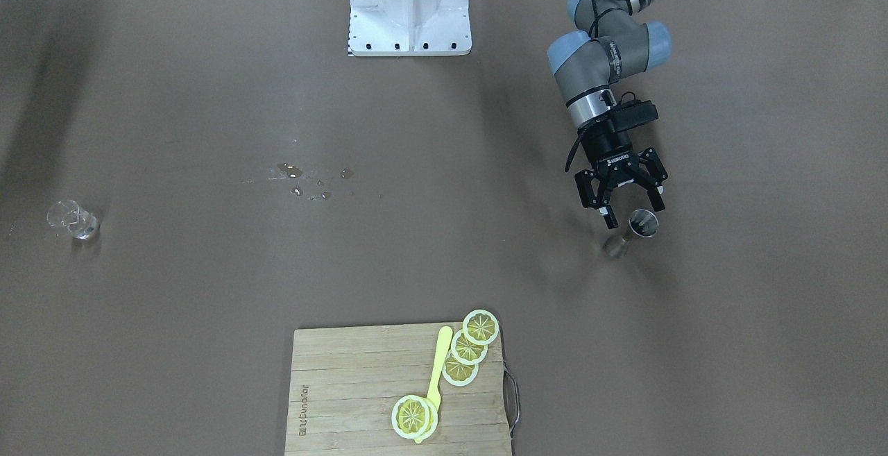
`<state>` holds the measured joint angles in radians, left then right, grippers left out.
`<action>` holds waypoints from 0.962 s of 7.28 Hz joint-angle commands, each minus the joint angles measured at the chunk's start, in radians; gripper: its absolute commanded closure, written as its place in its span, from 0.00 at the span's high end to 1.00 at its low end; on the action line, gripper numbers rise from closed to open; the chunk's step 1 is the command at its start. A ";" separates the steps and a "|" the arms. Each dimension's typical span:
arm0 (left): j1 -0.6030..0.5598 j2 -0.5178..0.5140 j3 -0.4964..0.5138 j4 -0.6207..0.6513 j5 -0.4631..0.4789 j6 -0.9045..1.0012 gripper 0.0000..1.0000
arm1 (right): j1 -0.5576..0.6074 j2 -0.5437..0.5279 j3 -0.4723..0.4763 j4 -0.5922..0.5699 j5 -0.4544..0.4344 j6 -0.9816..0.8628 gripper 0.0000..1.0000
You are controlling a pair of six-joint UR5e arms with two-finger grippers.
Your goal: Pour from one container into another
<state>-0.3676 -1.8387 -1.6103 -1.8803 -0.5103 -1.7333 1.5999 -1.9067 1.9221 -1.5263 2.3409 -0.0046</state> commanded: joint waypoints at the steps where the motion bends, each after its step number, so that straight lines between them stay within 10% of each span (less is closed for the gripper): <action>1: 0.001 -0.045 0.071 0.001 0.024 -0.009 0.97 | 0.000 0.000 0.000 0.000 0.000 0.000 1.00; 7: 0.009 -0.056 0.132 0.006 0.067 -0.086 0.97 | 0.000 0.000 0.000 0.000 0.000 0.000 1.00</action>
<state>-0.3598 -1.8963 -1.4801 -1.8768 -0.4485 -1.8097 1.5999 -1.9068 1.9220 -1.5263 2.3409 -0.0046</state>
